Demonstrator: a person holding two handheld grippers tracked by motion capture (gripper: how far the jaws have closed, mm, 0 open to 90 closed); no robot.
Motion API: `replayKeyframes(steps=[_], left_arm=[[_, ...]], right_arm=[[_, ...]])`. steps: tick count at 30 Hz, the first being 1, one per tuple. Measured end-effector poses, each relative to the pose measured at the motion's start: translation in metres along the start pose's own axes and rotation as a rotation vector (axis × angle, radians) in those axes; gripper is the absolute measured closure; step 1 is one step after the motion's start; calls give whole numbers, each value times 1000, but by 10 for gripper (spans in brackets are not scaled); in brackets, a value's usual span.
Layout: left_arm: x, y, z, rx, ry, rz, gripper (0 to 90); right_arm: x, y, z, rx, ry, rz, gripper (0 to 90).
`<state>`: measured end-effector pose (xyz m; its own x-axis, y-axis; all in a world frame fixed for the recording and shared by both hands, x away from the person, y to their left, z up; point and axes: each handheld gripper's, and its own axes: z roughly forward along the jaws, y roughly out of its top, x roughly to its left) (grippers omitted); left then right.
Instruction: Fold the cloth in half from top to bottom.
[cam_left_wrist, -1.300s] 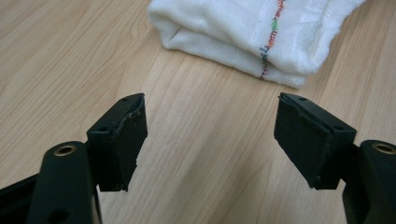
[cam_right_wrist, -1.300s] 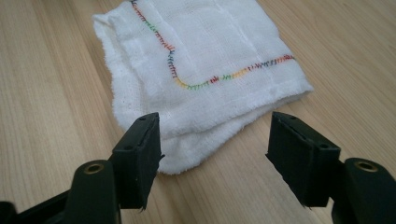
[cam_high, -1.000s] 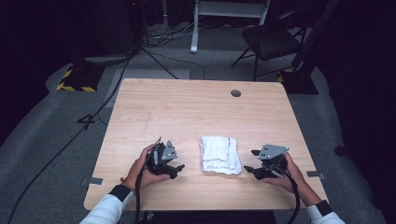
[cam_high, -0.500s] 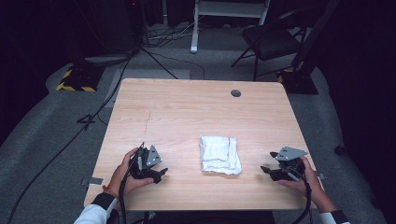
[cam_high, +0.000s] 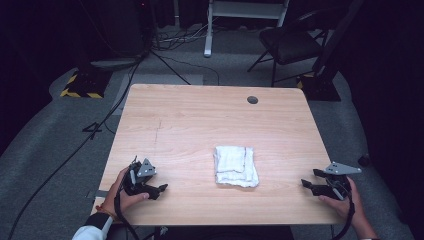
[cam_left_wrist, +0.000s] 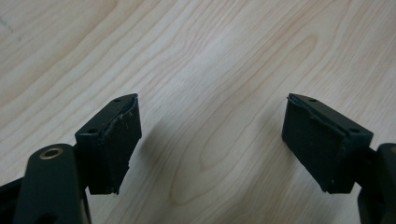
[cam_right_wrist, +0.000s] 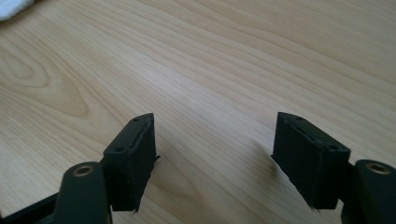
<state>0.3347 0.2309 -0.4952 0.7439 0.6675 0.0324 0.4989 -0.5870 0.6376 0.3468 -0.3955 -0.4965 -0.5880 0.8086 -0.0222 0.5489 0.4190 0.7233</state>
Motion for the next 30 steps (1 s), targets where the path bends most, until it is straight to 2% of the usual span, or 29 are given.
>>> replayKeyframes(steps=[4,7,30], left_arm=[[9,-10,-3,-26,-26,-54,189],[12,-18,-3,-75,-7,-69,184],[11,-18,-3,-75,2,-75,180]], right_arm=[[-6,-10,-3,-27,-10,44,294],[-6,-11,-3,-30,-22,48,271],[-4,-11,-2,-35,-41,63,256]])
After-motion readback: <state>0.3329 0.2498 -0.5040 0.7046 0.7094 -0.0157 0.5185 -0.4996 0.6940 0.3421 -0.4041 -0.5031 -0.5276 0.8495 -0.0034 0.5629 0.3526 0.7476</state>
